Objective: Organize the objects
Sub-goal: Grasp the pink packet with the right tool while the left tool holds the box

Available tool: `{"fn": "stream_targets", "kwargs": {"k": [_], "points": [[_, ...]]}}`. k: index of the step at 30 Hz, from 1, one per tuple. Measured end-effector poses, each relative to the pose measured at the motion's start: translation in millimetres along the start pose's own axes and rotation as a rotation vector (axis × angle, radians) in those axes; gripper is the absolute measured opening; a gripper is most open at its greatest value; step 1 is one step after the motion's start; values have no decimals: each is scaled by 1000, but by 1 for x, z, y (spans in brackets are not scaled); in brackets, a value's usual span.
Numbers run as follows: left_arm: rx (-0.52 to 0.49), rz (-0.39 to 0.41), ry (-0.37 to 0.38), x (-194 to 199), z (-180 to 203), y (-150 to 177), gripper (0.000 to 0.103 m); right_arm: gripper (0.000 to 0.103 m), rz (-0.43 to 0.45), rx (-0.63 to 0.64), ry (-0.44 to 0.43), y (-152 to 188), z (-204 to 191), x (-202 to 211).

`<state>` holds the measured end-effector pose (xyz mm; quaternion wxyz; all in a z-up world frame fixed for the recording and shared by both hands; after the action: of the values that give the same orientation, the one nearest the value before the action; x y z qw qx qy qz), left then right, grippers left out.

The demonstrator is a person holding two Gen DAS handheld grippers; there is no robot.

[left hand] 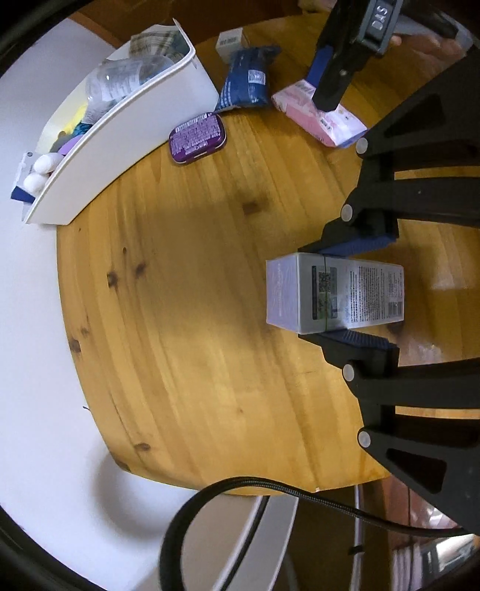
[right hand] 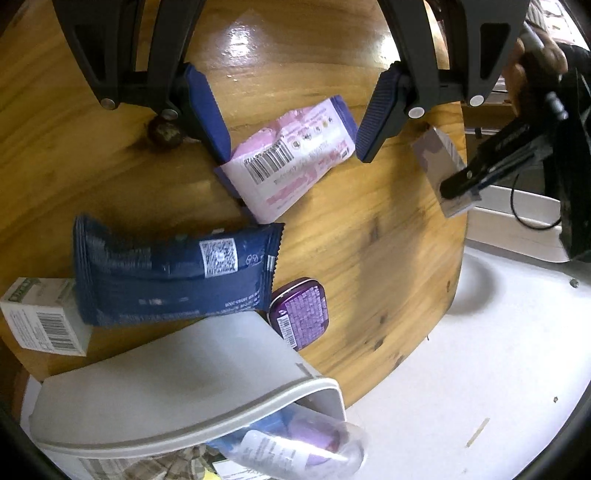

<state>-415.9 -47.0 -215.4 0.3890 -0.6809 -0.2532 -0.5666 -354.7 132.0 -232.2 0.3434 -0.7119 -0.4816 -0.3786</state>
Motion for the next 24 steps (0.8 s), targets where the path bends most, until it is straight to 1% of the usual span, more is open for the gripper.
{"fn": "stream_targets", "kwargs": {"k": [2,5,9,10,15,20,24], "points": [[20,6,16,2,1,6,38,71,-1,4,26,0,-2,-2],[54,20,9,8,0,14,38,71,8,26,92,1,-3,-2],[87,50,31,15,1,21,38,71,38,103,212,7,-10,-5],[94,51,37,16,1,22,38,71,46,124,231,9,-11,-6],[116,54,68,23,7,28,38,71,76,186,286,15,-18,-6],[100,79,64,33,18,32,38,58,90,225,286,23,-22,-4],[84,89,58,38,27,35,38,55,90,258,277,30,-27,-1]]}}
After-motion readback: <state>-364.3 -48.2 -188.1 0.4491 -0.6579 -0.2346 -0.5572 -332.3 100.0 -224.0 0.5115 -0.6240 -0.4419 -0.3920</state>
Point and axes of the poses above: each gripper's, at about its wrist camera, not at the fingertips, and x roughly against the way its jaws point, z to its right, y to its underside, the point moved 9 cm from there along -x, roughly the way its jaws point, and after that the axes turned 5 degrees about -z, right-handed, at the moved point
